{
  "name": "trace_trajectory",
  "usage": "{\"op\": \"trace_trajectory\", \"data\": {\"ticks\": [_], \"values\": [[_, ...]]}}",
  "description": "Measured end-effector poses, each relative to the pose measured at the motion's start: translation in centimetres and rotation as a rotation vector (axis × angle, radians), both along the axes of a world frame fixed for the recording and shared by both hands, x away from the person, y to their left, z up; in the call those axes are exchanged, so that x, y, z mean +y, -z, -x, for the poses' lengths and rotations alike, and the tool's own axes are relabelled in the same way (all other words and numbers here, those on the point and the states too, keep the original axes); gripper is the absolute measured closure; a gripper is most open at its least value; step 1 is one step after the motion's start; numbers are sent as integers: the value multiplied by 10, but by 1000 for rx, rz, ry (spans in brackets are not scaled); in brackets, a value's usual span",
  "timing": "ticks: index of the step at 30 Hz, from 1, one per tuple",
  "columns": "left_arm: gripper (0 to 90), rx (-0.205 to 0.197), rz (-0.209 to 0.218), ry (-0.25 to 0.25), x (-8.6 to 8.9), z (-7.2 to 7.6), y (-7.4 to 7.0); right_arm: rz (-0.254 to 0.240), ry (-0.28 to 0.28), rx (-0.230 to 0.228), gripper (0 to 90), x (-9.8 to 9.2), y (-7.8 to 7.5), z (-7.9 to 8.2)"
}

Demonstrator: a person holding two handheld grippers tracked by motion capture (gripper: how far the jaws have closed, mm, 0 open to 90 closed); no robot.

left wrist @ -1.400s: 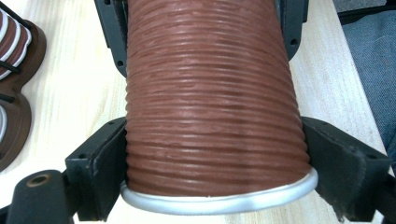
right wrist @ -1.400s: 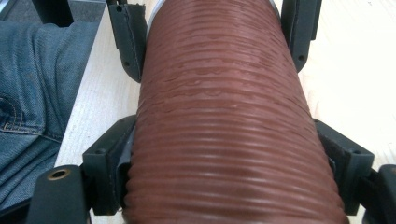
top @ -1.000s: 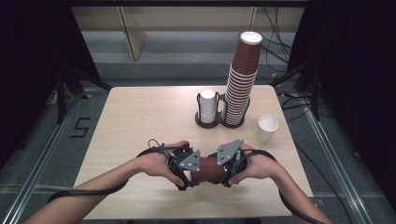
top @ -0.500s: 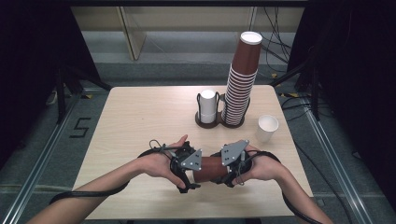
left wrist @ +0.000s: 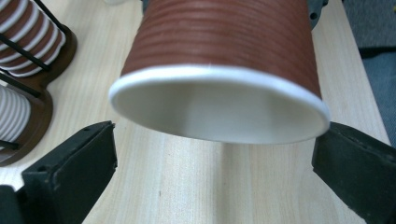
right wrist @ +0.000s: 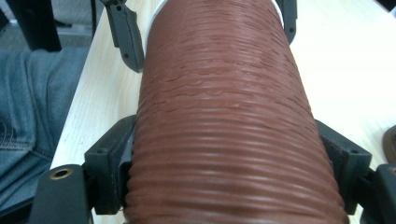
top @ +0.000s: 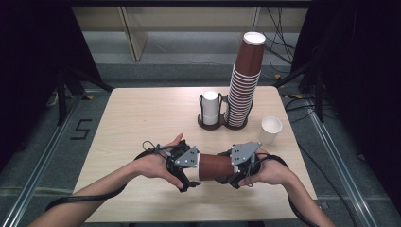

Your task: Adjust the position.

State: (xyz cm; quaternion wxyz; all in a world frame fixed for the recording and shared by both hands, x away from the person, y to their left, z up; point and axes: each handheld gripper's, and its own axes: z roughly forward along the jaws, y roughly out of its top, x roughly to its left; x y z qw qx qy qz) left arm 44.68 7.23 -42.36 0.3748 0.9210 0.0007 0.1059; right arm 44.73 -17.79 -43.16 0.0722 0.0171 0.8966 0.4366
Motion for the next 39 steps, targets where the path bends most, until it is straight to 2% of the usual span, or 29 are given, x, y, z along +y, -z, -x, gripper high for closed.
{"op": "trace_trajectory", "data": {"ticks": [3,4,7,9,12,13,14,15,17,19,27,29,30,32,35,39], "values": [[0,-6,32,-8,4,-2,-2,-16,12,-18,217,-2,1,1],[0,-8,40,-11,5,-2,-3,-21,24,-5,216,-3,2,2],[0,-11,43,-9,8,-2,-4,-48,44,-18,214,-4,4,2],[0,-8,64,-18,9,-2,-3,-68,55,-23,214,-5,5,3],[0,-15,54,-16,11,-1,-2,-87,70,-17,213,-6,9,4],[0,-12,57,-16,12,-1,-2,-85,70,-29,213,-7,10,4],[0,-9,63,-19,13,-1,-2,-89,74,-17,213,-7,11,4],[0,-11,69,-15,14,-2,-2,-98,76,-29,213,-8,11,4],[0,-7,84,-21,16,-1,-1,-111,81,-18,213,-8,12,5],[0,-4,87,-24,18,-2,-1,-117,81,-33,212,-8,12,5],[0,5,126,-29,22,-4,-4,-153,93,-42,213,-5,17,6],[0,13,136,-30,23,-4,-4,-170,106,-26,212,-4,18,7],[0,23,140,-27,23,-4,-4,-172,102,-47,212,-4,19,5],[0,30,140,-25,22,-4,-5,-185,116,-24,212,-3,21,7],[0,31,143,-26,22,-4,-5,-192,114,-36,212,-2,23,7],[0,31,140,-23,22,-5,-7,-203,124,-26,212,-1,25,8]]}}
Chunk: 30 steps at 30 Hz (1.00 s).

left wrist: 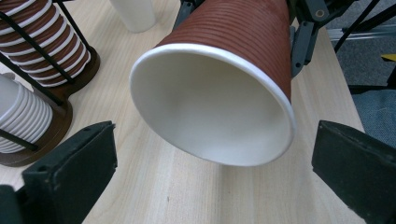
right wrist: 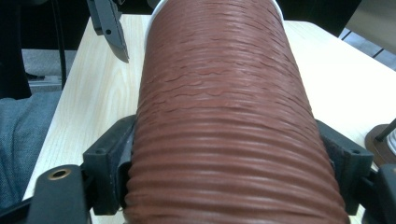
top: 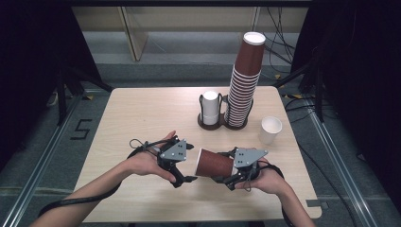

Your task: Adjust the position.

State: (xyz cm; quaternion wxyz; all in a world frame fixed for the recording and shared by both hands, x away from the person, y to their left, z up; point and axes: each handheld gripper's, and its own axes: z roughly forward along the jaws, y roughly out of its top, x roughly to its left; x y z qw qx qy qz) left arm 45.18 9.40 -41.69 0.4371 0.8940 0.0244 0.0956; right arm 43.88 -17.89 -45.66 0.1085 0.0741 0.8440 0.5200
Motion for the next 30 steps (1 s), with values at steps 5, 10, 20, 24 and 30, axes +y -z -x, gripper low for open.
{"op": "trace_trajectory", "data": {"ticks": [5,10,20,24,30], "values": [[0,18,19,4,-1,0,-1,-9,8,-11,212,0,0,1],[0,33,39,16,-2,0,-2,-24,9,-13,212,0,-1,3],[0,42,34,27,-6,-1,-3,-33,7,-24,212,0,0,4],[0,55,42,30,-8,-1,-2,-36,1,-30,212,1,1,5],[0,60,48,34,-12,-2,0,-35,-5,-24,212,3,1,7]]}}
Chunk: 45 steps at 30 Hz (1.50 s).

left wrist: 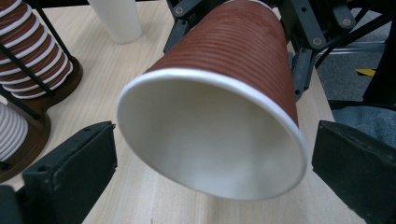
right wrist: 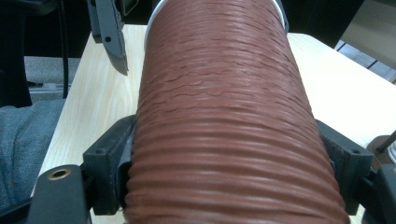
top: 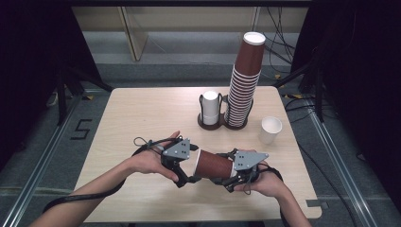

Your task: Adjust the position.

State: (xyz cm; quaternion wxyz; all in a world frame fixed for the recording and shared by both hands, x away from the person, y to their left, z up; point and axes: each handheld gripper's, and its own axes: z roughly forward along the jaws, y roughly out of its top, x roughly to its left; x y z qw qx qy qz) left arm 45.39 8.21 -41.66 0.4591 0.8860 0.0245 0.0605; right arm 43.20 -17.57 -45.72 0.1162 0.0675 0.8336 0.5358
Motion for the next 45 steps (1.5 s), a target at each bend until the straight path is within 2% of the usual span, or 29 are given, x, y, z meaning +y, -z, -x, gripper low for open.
{"op": "trace_trajectory", "data": {"ticks": [10,13,20,22,28,29,30,33,40,44,45], "values": [[0,6,9,11,-6,0,-1,1,-14,0,212,3,0,1],[0,5,11,12,-7,-1,-1,-9,-18,-13,212,4,-1,1],[44,10,19,23,-9,-1,1,-19,-25,0,212,6,-3,3],[48,7,16,26,-9,-1,0,-21,-27,-17,213,6,-3,2],[66,2,22,28,-7,-1,-1,-27,-30,-16,215,6,-3,2],[68,-1,21,28,-6,-1,-1,-24,-32,-4,215,6,-3,2],[71,-6,16,31,-6,-1,-1,-30,-31,-18,216,7,-3,1],[79,-4,24,30,-5,0,-2,-35,-32,-18,218,8,-3,1],[89,-6,13,32,-4,0,-2,-44,-36,-9,220,9,-2,1],[92,-17,8,33,-4,1,-3,-48,-32,6,220,9,-1,1],[93,-29,-3,34,-5,3,-4,-36,-41,10,220,9,-1,0]]}}
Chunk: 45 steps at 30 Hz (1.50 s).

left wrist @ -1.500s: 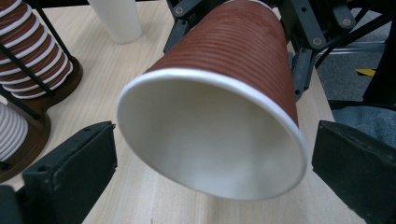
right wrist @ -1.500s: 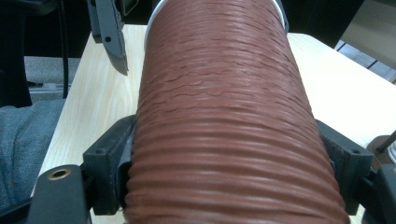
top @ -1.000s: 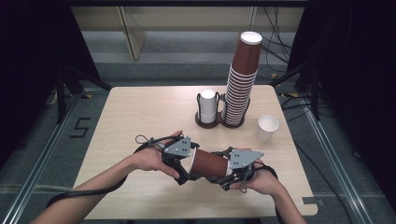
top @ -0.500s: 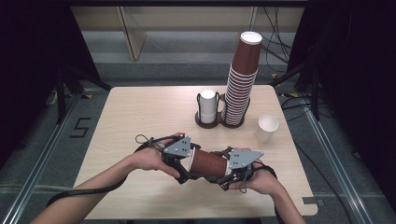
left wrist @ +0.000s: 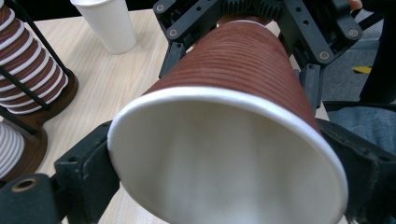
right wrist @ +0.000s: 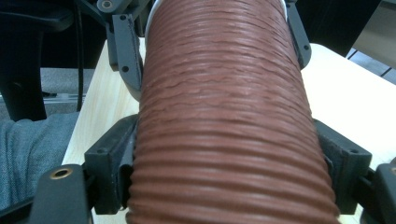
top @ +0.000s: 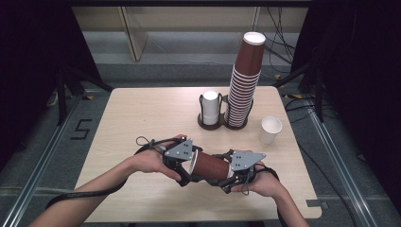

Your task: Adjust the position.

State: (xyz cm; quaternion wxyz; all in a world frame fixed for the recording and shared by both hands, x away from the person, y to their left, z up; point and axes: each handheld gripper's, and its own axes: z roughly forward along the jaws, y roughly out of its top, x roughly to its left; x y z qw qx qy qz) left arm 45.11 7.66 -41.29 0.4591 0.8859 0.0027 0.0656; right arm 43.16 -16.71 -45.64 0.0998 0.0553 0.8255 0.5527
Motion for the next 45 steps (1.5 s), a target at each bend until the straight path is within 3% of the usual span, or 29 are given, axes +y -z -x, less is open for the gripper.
{"op": "trace_trajectory", "data": {"ticks": [4,22,23,24,26,27,37,40,45], "values": [[107,-24,-26,17,-1,2,-2,11,3,0,219,0,1,1],[122,-40,-36,28,0,3,-6,-3,1,10,225,1,2,1],[122,-40,-60,34,1,3,-9,-5,3,18,225,2,2,2],[123,-43,-49,31,0,3,-8,-6,3,20,224,2,2,2],[122,-46,-72,36,0,3,-11,-1,2,19,223,2,1,2],[122,-49,-60,33,-1,4,-10,0,0,18,223,2,1,1],[123,-73,-111,51,-4,5,-13,9,3,27,218,2,2,2],[123,-84,-102,48,-4,5,-13,9,11,37,213,2,2,2],[123,-115,-145,52,-4,5,-17,29,23,49,170,0,2,3]]}}
